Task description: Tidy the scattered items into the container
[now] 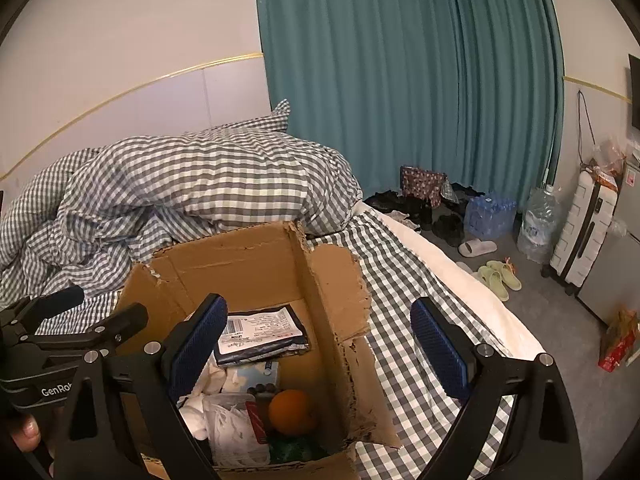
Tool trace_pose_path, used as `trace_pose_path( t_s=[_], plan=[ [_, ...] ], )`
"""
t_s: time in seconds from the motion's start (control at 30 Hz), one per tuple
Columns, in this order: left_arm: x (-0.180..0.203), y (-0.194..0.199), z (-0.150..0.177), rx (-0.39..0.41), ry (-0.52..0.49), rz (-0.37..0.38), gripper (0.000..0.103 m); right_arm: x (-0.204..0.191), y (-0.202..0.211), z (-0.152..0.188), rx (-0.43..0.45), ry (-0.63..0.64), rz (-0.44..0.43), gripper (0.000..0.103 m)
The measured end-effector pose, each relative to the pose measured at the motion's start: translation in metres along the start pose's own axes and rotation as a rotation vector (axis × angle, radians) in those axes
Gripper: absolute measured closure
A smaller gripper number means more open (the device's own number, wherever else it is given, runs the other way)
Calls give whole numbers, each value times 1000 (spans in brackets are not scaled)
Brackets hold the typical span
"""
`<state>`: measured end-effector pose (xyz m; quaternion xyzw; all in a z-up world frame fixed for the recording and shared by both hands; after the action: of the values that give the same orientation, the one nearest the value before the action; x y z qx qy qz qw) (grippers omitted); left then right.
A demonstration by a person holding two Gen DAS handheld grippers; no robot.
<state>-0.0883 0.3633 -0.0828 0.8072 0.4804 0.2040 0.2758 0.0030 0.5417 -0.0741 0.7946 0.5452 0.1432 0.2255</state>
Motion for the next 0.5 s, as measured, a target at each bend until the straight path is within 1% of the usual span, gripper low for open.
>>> trace_pose_path(
  t_s=[0.1, 0.3, 0.5],
  plan=[
    [-5, 6, -1, 8, 7, -4, 1, -3, 4, -3, 2, 2, 2, 10],
    [-17, 20, -4, 29, 20, -12, 0, -13, 10, -9, 22, 6, 11, 0],
    [-41, 39, -7, 55, 42, -31, 0, -33, 16, -15, 32, 11, -10, 0]
  ],
)
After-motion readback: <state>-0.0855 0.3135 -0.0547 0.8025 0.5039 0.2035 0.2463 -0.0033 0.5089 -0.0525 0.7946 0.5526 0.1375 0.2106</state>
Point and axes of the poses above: each gripper's, at about its wrist camera, not at the fingertips, and y roughly against the way its jaws point, x to its right, z to its underside, the point moved 5 cm from there along -y, roughly the way its jaws point, and after that the axes turned 5 degrees about y, right-handed, at the moved point
